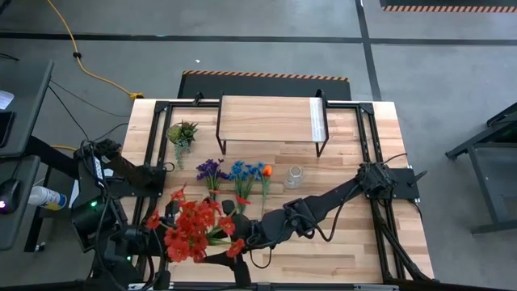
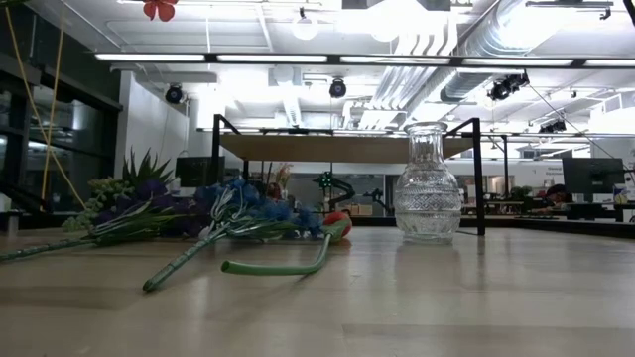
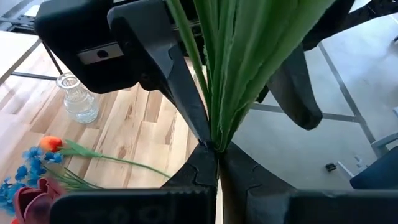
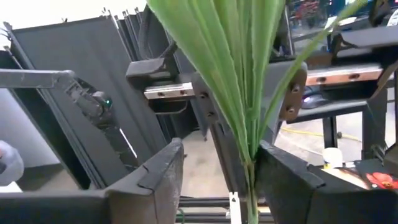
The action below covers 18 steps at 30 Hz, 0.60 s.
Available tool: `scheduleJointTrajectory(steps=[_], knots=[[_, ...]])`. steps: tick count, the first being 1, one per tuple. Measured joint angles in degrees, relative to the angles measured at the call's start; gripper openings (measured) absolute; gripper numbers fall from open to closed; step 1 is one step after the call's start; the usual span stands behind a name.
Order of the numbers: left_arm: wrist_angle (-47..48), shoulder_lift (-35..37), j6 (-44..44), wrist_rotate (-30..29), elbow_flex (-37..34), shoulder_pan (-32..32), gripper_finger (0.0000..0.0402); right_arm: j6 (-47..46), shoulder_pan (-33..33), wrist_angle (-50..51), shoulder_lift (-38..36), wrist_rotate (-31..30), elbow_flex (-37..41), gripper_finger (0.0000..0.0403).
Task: Pick and place flowers into a vace then onto a shelf
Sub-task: Put the orange flowers into the bottom transparent vase
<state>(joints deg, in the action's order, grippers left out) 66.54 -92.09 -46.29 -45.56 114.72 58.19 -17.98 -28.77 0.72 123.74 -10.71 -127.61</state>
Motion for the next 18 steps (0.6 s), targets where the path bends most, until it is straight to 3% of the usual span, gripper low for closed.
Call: scheduleJointTrajectory(steps=[8, 18], knots=[[1.4, 0.1, -2.5, -5.5, 0.0, 4.7, 0.0035, 0.0, -0.3, 1.0, 0.0, 1.6, 0.0, 0.0184], [3.4, 0.2, -9.7, -13.5, 0.0, 14.1, 0.0035, -1.2, -0.2, 4.3, 0.0, -1.0, 0.0, 0.0184]])
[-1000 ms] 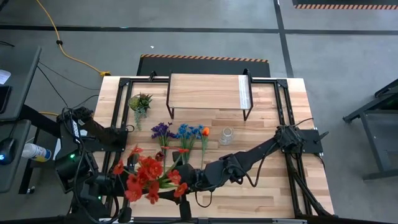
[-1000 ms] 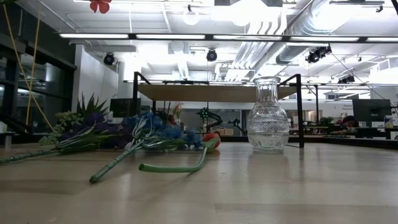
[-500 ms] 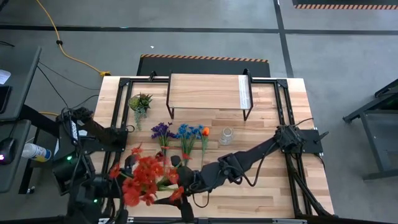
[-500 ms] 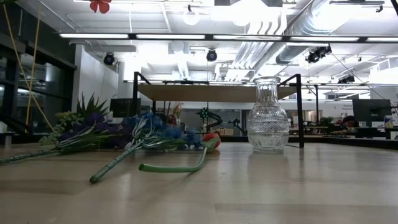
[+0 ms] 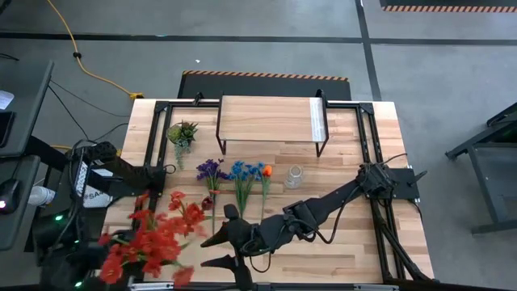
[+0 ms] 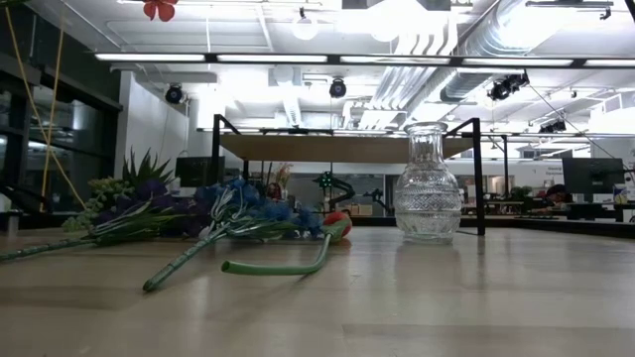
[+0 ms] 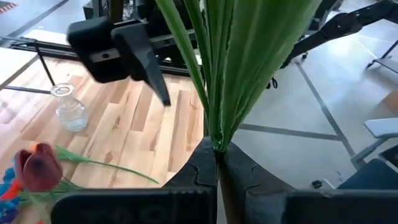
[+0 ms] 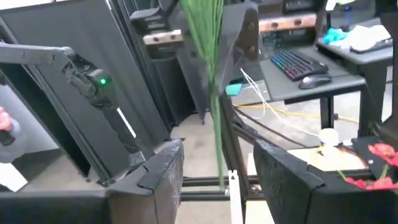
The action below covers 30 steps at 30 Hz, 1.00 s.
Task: Pick and place flowers into a vace then onto a shelf
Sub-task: Put the orange flowers into the bottom transparent vase
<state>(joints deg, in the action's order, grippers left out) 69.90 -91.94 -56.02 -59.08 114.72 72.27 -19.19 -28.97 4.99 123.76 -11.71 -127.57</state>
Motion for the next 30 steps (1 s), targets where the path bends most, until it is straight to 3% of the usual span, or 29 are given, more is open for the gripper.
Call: scheduleJointTrajectory(steps=[7, 13, 26, 30], knots=[[10.9, -0.1, -12.9, -7.1, 0.0, 7.1, 0.0035, 0.0, 0.0, 0.5, 0.0, -0.2, 0.0, 0.0184], [20.2, -0.9, -21.5, -9.3, -0.2, 8.2, 0.0035, 2.2, 0.6, 0.4, 0.0, -2.0, 0.0, 0.0185], [20.1, -0.1, -22.2, -10.5, -6.6, 1.9, 0.0035, 6.3, 4.7, 6.5, -4.0, 1.5, 0.0, 0.0184], [20.1, 0.2, -18.8, -13.1, -6.7, -0.7, 0.0035, 6.7, 5.1, 9.7, -4.9, 1.7, 0.0, 0.0185]])
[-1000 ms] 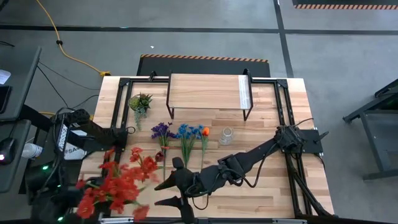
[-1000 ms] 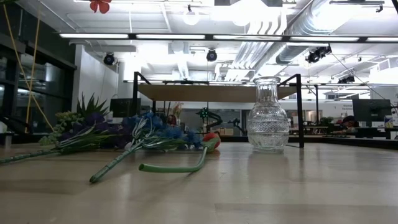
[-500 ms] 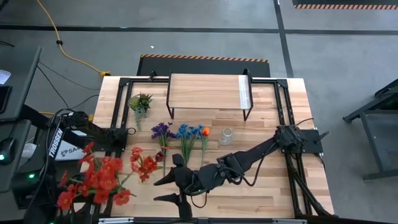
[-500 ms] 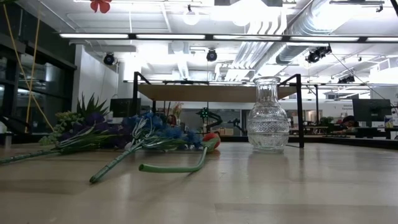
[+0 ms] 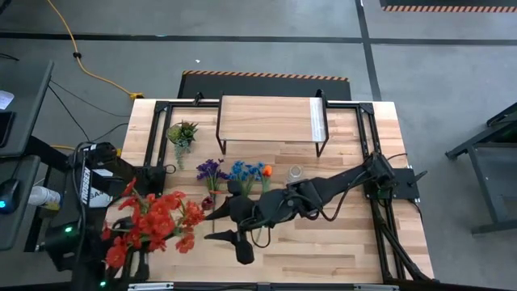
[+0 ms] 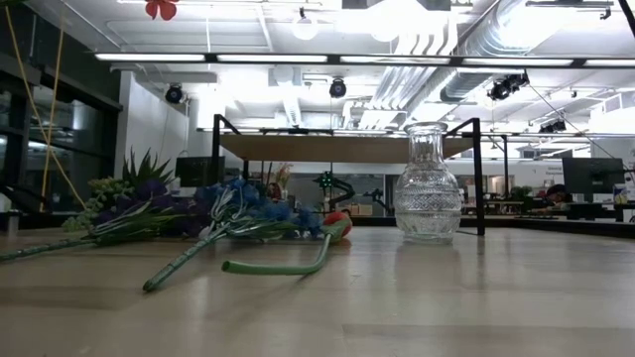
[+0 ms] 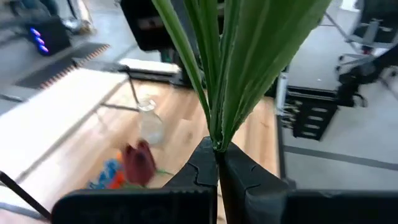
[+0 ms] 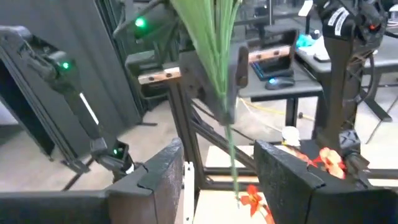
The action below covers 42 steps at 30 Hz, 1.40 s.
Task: Pick and place flowers into a vace then onto a shelf
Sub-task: Put the orange flowers into the bottom transparent vase
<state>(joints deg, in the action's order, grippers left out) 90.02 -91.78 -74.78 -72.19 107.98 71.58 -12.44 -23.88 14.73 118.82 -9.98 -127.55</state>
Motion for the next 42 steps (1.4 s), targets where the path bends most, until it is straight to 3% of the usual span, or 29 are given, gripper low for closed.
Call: scheduleJointTrajectory(steps=[10, 22, 33, 42], knots=[[0.0, 7.6, 8.1, -0.1, 0.0, -2.2, 0.0035, 0.0, 0.1, 5.7, -0.2, 0.1, 0.0, 0.0184], [0.0, 12.8, 13.1, 7.6, -1.1, -2.2, 0.0035, 1.8, 0.6, 8.9, -0.2, -1.4, 0.0, 0.0185], [0.0, 19.5, 0.7, 10.9, -16.7, -2.2, 0.0035, 2.0, 1.6, 9.1, -0.2, -1.4, 0.0, 0.0185], [0.0, 22.8, -3.7, 14.7, -21.0, -2.2, 0.0035, 2.0, 1.9, 10.1, -0.3, -1.7, 0.0, 0.0185]])
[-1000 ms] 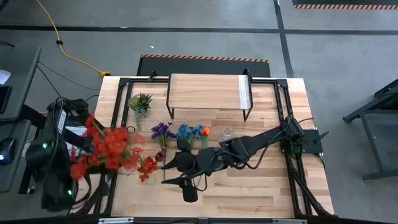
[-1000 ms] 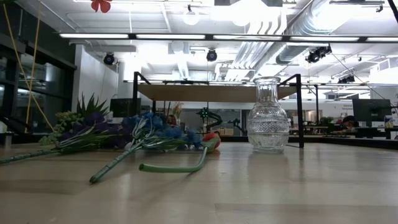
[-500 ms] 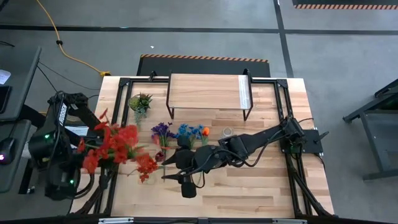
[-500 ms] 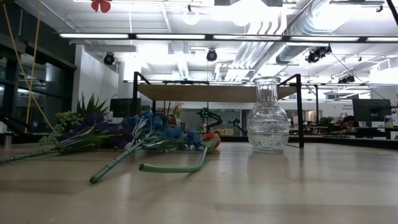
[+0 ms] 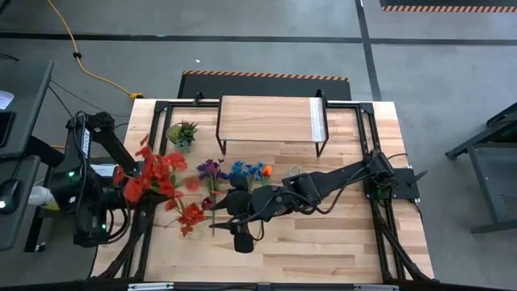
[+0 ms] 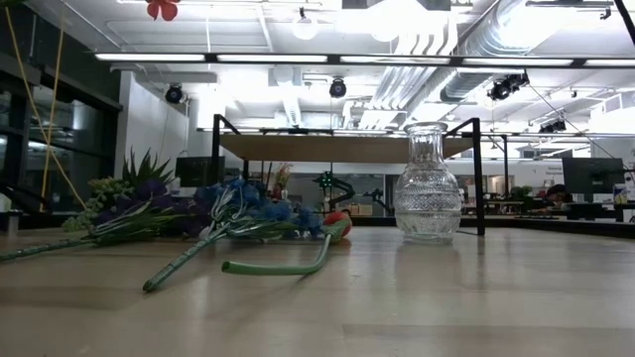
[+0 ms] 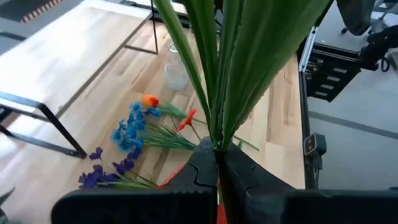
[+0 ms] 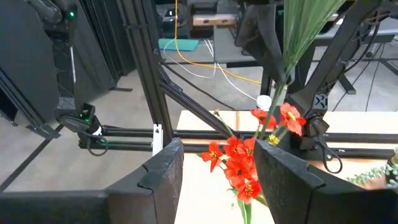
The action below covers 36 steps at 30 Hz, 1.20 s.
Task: Pick and place flowers into a vace then onto a shelf
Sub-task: Put the orange flowers into the bottom transparent vase
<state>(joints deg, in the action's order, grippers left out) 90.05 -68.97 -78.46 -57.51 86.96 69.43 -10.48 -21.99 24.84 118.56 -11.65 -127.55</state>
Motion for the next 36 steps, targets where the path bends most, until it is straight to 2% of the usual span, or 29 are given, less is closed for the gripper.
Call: scheduleJointTrajectory(steps=[8, 15, 19, 30, 36], knots=[[-0.7, -0.5, -6.8, 3.0, 0.5, 3.9, 0.0035, -0.6, 0.9, 0.8, 0.0, -0.4, 0.0, 0.0185], [-1.0, -0.8, -8.8, -4.7, 0.5, 8.6, 0.0035, -1.0, 2.3, 1.1, 0.0, -0.3, 0.0, 0.0184], [-1.1, -0.6, -8.9, -7.0, 0.6, 9.4, 0.0035, -1.0, 2.8, 1.1, 0.0, 0.3, 0.0, 0.0185], [-0.1, -0.6, -0.3, -8.5, 6.7, 9.3, 0.0035, -1.2, 2.9, 1.1, 0.0, 0.5, 0.0, 0.0184], [0.0, -0.7, 1.7, -8.8, 7.2, 9.3, 0.0035, -1.2, 2.9, 1.1, 0.0, 0.5, 0.0, 0.0185]])
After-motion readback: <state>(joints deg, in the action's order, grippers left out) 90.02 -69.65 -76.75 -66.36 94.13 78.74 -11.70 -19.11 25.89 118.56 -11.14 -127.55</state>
